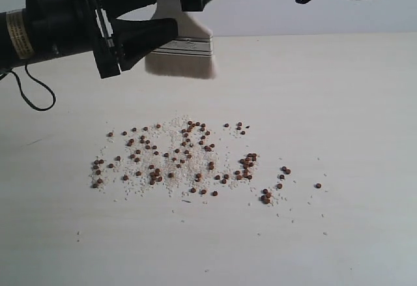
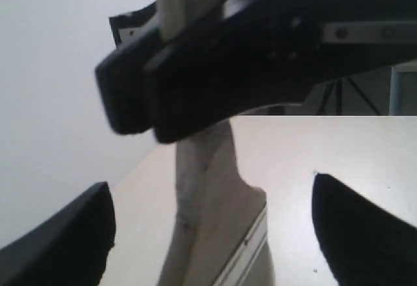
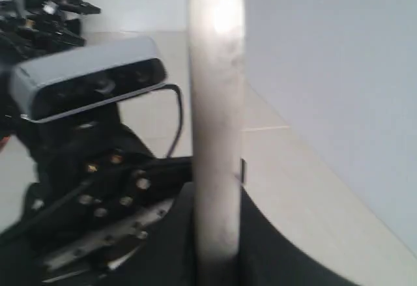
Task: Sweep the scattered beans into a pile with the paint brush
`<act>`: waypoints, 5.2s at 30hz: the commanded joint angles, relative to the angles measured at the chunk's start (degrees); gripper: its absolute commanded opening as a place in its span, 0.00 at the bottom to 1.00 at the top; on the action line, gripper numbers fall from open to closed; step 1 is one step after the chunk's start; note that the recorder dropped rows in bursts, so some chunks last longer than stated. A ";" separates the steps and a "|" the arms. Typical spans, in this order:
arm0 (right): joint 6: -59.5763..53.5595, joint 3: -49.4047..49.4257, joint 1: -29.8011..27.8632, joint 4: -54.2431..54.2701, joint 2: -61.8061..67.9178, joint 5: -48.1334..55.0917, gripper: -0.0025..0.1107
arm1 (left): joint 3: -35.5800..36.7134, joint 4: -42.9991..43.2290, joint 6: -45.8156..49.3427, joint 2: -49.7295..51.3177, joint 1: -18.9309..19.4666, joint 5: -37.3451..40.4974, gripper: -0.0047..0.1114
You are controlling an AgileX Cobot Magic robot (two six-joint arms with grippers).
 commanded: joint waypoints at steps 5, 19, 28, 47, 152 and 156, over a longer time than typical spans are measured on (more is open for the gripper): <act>3.74 -0.22 0.06 0.59 -4.09 -35.66 0.02 | -0.34 -0.85 1.17 -0.08 -0.01 0.13 0.58; 12.45 1.56 0.06 0.59 -11.66 -51.90 0.02 | 0.25 -35.54 7.53 -10.18 1.17 51.14 0.04; 12.33 5.16 0.06 0.59 -12.31 -54.94 0.02 | 27.20 -71.88 20.81 -26.72 13.86 17.74 0.04; 15.30 6.17 0.06 0.59 -12.42 -47.60 0.02 | 42.91 -80.98 35.98 -79.89 18.04 45.50 0.04; 55.72 27.28 31.63 -31.41 -3.75 -122.14 0.02 | 53.13 -82.73 40.22 -97.73 18.04 78.42 0.04; 53.03 27.28 27.01 -37.14 -1.77 -118.14 0.02 | 53.13 -82.73 40.22 -97.73 18.04 78.42 0.04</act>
